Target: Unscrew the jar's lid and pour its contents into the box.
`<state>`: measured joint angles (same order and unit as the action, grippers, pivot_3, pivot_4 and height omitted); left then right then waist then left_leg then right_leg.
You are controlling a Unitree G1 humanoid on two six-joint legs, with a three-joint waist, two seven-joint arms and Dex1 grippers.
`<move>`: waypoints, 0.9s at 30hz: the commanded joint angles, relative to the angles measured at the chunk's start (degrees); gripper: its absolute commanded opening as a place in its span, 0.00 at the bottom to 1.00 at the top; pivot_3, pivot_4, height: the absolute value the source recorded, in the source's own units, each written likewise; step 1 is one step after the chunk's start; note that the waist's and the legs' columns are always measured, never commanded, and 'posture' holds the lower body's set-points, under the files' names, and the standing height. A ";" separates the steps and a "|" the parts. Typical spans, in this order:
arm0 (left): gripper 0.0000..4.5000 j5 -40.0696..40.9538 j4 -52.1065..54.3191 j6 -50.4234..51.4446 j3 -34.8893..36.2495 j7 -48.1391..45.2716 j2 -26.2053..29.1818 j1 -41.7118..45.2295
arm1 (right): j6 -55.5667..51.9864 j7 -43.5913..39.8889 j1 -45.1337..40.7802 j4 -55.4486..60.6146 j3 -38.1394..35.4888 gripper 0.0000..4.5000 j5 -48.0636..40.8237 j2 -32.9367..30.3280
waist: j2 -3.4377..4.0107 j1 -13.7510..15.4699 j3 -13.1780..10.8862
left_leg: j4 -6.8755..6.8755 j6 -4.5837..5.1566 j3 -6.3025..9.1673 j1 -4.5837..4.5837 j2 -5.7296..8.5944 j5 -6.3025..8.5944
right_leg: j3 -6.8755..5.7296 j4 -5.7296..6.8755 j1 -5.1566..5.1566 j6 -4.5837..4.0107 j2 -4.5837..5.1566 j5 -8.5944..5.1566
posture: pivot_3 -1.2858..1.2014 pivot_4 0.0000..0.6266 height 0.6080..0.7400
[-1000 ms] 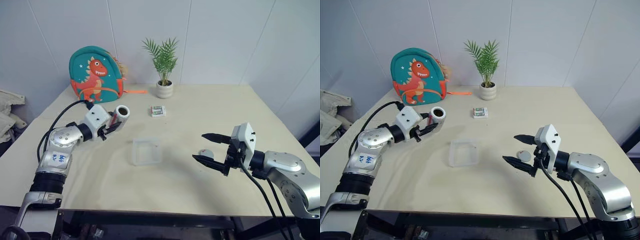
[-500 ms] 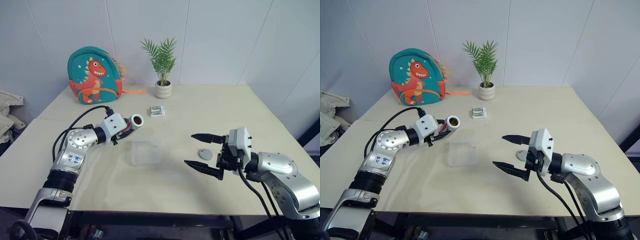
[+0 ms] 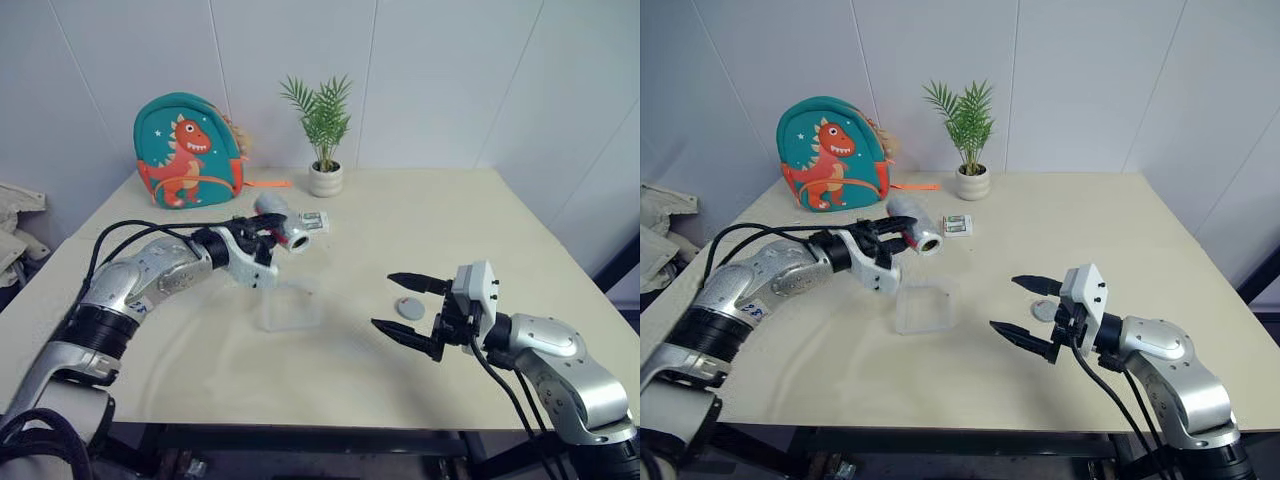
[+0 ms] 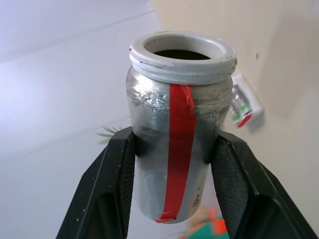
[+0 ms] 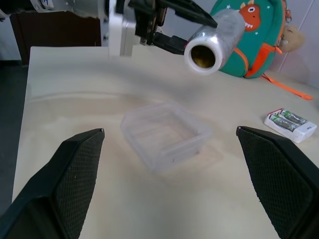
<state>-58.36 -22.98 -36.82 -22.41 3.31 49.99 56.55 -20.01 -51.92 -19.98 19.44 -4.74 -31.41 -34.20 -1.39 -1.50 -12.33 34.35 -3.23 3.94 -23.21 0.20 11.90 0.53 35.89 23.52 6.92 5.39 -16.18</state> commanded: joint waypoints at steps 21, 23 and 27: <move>0.42 -28.04 -4.08 8.41 -12.40 28.61 5.73 4.15 | 1.32 4.98 -3.87 -1.43 2.80 1.00 -0.04 7.85 | -0.01 0.08 0.00 | -0.04 -0.01 -0.01 -0.02 0.01 -0.02 | 0.00 0.10 0.08 0.03 0.01 0.01 | 0.52 0.24 1.00; 0.42 -26.69 -3.79 7.73 -11.85 27.78 5.72 4.03 | 1.66 4.69 -4.48 -2.18 3.16 1.00 0.29 8.28 | -0.01 0.09 0.01 | -0.04 -0.01 0.00 -0.03 0.01 -0.02 | -0.01 0.09 0.08 0.03 0.01 0.01 | 0.52 0.24 1.00; 0.42 -19.30 -4.28 5.29 -8.60 24.18 5.43 3.22 | 1.81 4.54 -4.58 -2.33 3.36 1.00 0.38 8.45 | -0.01 0.10 0.00 | -0.05 -0.01 0.00 -0.05 0.01 -0.02 | -0.01 0.09 0.09 0.03 0.00 0.01 | 0.52 0.24 1.00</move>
<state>-81.68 -27.81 -30.73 -34.16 28.43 54.81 58.89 -19.66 -47.08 -24.14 15.90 -0.95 -30.79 -26.00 -1.41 -1.40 -12.33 34.30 -3.24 3.94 -23.26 0.21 11.88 0.51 35.97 23.62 6.95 5.40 -16.18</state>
